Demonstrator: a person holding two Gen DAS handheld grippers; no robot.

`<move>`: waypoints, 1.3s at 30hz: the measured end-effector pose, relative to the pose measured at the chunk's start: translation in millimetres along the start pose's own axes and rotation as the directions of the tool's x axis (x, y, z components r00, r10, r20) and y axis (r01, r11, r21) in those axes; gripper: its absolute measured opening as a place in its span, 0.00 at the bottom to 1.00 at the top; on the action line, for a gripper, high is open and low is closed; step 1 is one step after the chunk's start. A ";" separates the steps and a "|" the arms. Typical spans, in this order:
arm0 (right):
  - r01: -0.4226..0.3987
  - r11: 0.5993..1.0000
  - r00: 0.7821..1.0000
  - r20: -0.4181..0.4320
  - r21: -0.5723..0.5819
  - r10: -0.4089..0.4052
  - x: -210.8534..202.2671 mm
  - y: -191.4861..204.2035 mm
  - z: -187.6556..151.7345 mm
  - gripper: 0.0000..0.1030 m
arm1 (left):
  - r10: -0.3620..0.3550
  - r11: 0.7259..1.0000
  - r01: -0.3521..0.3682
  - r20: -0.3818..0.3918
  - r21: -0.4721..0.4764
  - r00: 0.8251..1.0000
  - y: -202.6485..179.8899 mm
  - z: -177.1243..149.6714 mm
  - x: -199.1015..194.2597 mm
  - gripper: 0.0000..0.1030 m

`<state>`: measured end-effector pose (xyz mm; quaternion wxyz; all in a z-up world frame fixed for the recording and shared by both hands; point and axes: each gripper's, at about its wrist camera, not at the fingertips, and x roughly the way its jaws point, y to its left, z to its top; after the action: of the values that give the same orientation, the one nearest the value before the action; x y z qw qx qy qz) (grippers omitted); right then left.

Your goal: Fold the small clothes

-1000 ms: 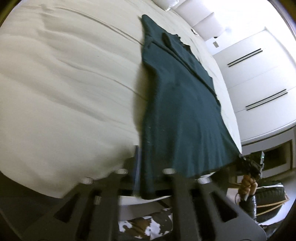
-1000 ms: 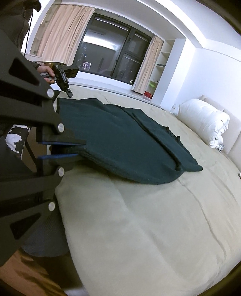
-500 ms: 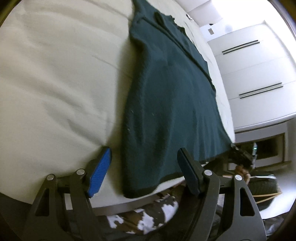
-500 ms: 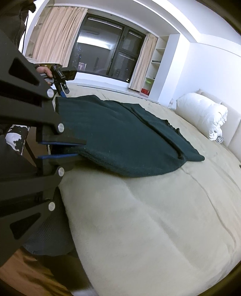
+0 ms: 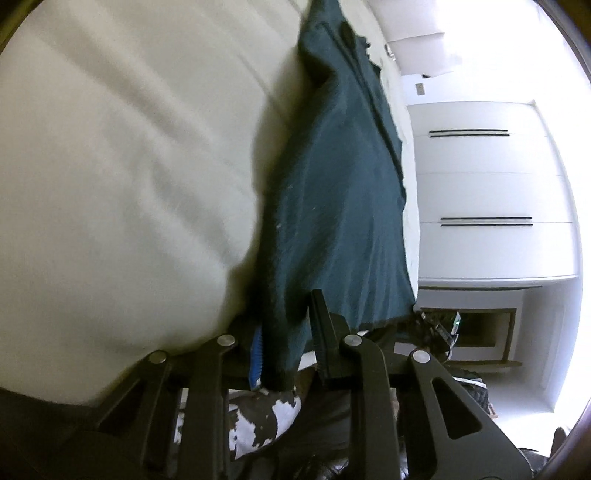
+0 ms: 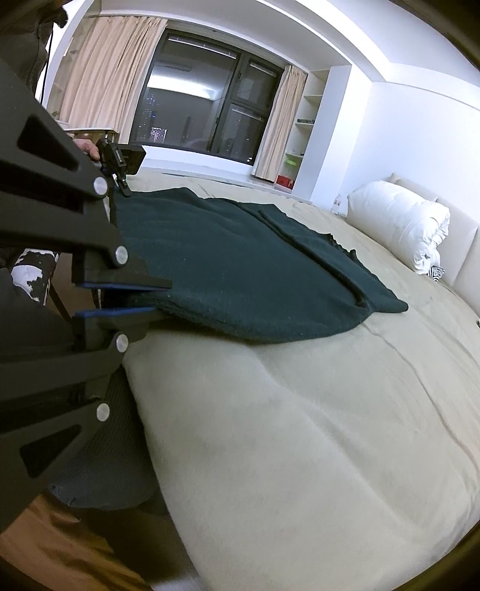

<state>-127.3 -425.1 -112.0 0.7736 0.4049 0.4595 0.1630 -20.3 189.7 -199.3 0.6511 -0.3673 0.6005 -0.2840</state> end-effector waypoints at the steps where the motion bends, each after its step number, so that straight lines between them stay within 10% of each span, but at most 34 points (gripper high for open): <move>1: 0.001 1.000 1.000 0.001 0.001 -0.001 0.0 0.0 0.4 0.09 | -0.001 1.000 0.001 0.008 0.003 1.000 -1.1 -0.6 -2.1 0.20; 10: 0.004 1.000 1.000 0.004 0.007 -0.004 0.8 -1.0 -0.9 0.09 | -0.004 0.999 0.002 0.056 0.037 0.998 -8.5 -5.1 -15.4 0.15; 11: 0.004 1.000 1.000 0.004 0.007 -0.004 0.8 -0.9 -0.9 0.09 | 0.011 0.998 -0.014 0.063 0.053 0.998 -12.3 -5.5 -17.1 0.03; 17: 0.004 1.000 1.000 0.007 0.000 -0.004 0.8 -1.0 -1.4 0.09 | 0.137 0.957 -0.139 0.027 0.255 0.990 -51.8 -17.7 -8.4 0.03; 25: -0.073 0.996 0.993 0.085 -0.046 0.077 -8.7 22.0 9.1 0.09 | -0.038 0.977 0.006 0.142 0.215 0.989 -77.2 1.0 -38.1 0.03; 33: -0.137 0.984 0.984 0.100 -0.113 0.149 7.5 54.6 35.7 0.09 | -0.315 0.941 0.270 0.237 0.205 0.919 -101.9 27.4 -65.4 0.03; 39: -0.188 0.977 0.970 0.136 -0.096 0.200 13.8 58.7 49.2 0.09 | -0.339 0.938 0.304 0.261 0.166 0.904 -96.3 32.6 -60.0 0.03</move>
<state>-71.6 -403.6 -62.1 0.8012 0.4263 0.3532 0.2271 11.8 188.0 -85.7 0.6958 -0.4583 0.4130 -0.3677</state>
